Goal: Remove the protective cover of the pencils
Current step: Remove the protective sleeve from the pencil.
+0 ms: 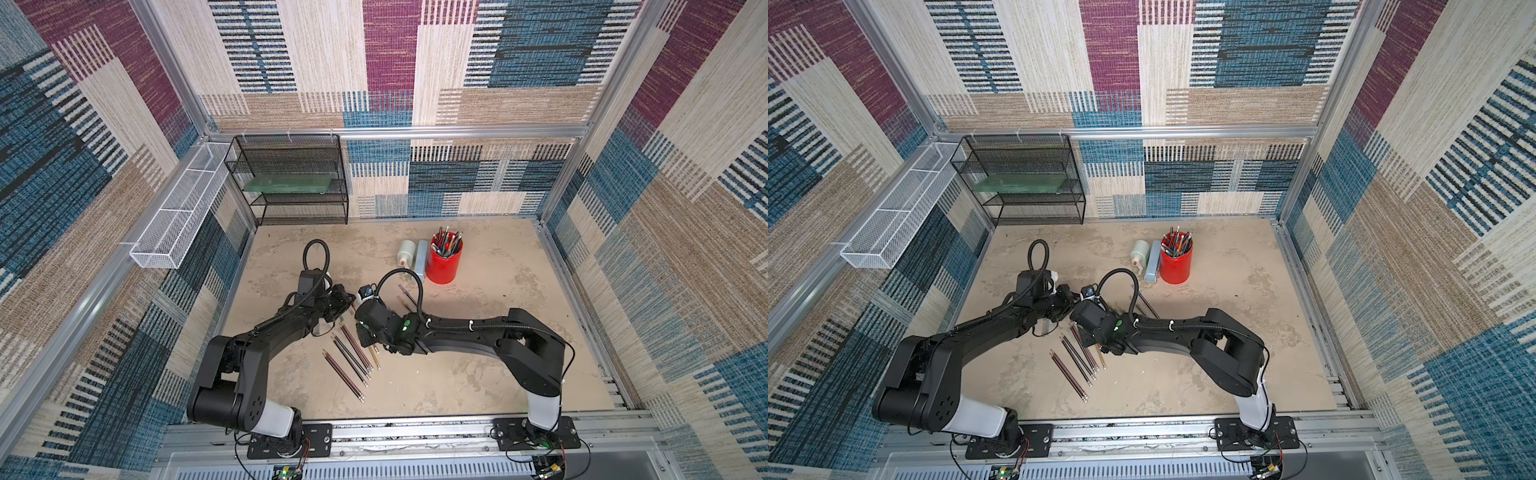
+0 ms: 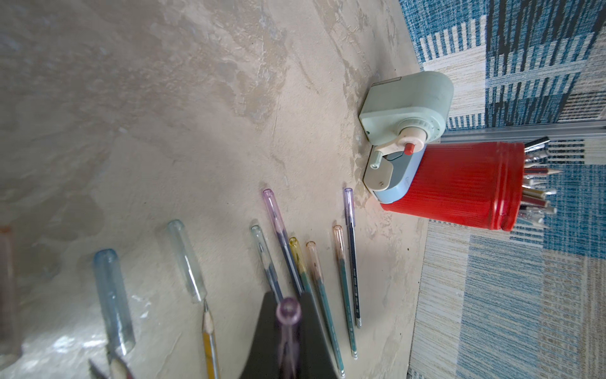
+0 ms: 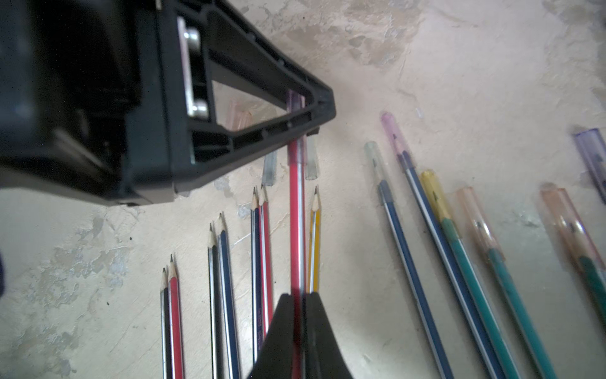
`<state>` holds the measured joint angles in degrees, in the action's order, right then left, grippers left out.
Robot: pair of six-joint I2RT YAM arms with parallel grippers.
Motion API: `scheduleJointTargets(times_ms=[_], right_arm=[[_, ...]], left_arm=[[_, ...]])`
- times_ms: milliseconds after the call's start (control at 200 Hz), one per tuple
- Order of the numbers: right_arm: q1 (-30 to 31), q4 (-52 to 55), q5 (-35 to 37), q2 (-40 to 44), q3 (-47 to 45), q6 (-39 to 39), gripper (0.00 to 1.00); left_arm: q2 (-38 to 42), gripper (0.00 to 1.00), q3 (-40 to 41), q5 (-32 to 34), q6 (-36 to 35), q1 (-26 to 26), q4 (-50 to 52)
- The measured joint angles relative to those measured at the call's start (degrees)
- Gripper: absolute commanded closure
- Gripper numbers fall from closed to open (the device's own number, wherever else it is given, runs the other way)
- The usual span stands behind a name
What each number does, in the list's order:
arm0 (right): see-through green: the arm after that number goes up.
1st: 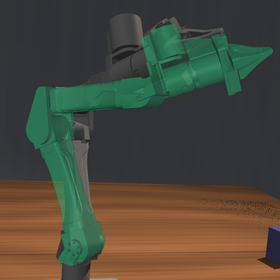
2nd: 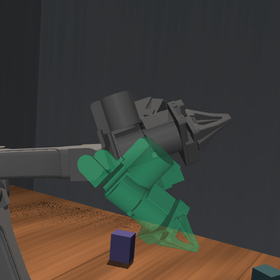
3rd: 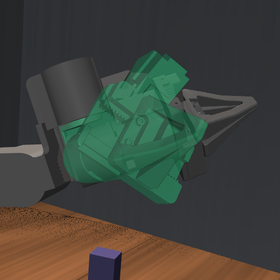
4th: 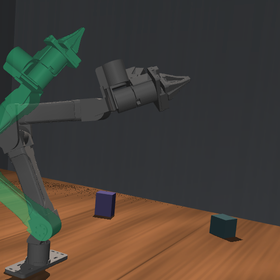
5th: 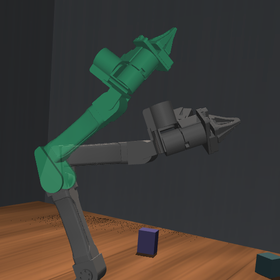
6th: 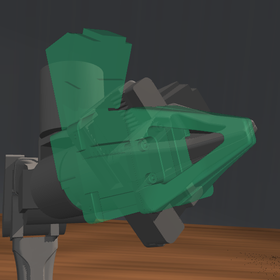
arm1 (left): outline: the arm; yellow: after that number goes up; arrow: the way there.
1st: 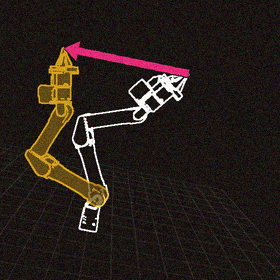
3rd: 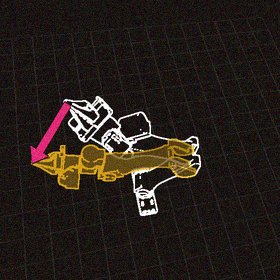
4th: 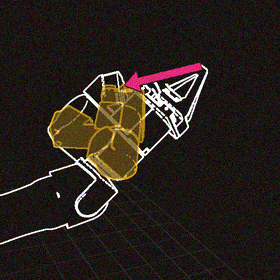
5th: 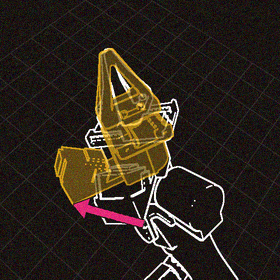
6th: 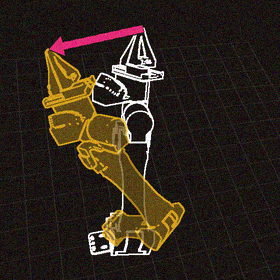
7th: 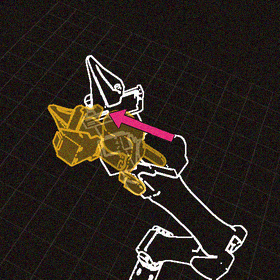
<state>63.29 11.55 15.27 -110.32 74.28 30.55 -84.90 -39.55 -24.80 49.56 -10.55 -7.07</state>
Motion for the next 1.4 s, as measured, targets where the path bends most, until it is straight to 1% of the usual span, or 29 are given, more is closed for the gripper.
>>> scheduleJointTargets(times_ms=[40,85,110,170,285,356,551,696,911,1357,1402], right_arm=[[0.0,0.0,0.0,0.0,0.0,0.0,0.91],[0.0,0.0,0.0,-0.1,0.0,0.0,0.81],[0.0,0.0,0.0,-0.2,0.0,0.0,0.79],[0.0,0.2,0.0,-0.6,0.6,0.0,0.76],[0.0,0.4,0.0,-1.4,1.3,-0.2,0.75],[-0.3,0.4,0.0,-1.8,1.4,-0.3,0.75],[-0.3,0.6,-0.6,-2.6,2.2,-1.0,0.94],[-0.3,0.2,-0.7,-2.6,1.6,-1.2,1.0],[0.0,-1.3,-1.0,-2.1,-0.3,-1.6,1.0],[0.3,-7.9,-2.0,0.9,-7.5,-1.7,1.0],[0.5,-7.7,-2.7,1.4,-8.4,-1.7,1.0]], left_arm=[[0.1,1.0,0.0,0.0,0.0,0.0,0.0],[0.3,1.0,0.0,0.0,0.0,0.0,0.0],[0.4,1.0,0.1,0.0,0.0,0.0,0.0],[0.5,1.0,0.1,0.0,0.0,0.0,0.0],[0.6,1.0,0.1,0.0,0.0,0.0,0.1],[0.6,1.0,0.1,0.0,0.0,0.0,0.0],[0.9,1.0,0.0,0.4,0.0,0.0,0.0],[0.8,1.0,-0.1,0.4,0.0,0.0,0.3],[0.1,1.0,-0.1,-0.1,0.0,0.0,1.0],[-0.8,1.0,-1.2,-2.5,-0.4,0.1,4.5],[-0.8,1.0,-1.2,-1.9,-0.5,0.3,4.4]])
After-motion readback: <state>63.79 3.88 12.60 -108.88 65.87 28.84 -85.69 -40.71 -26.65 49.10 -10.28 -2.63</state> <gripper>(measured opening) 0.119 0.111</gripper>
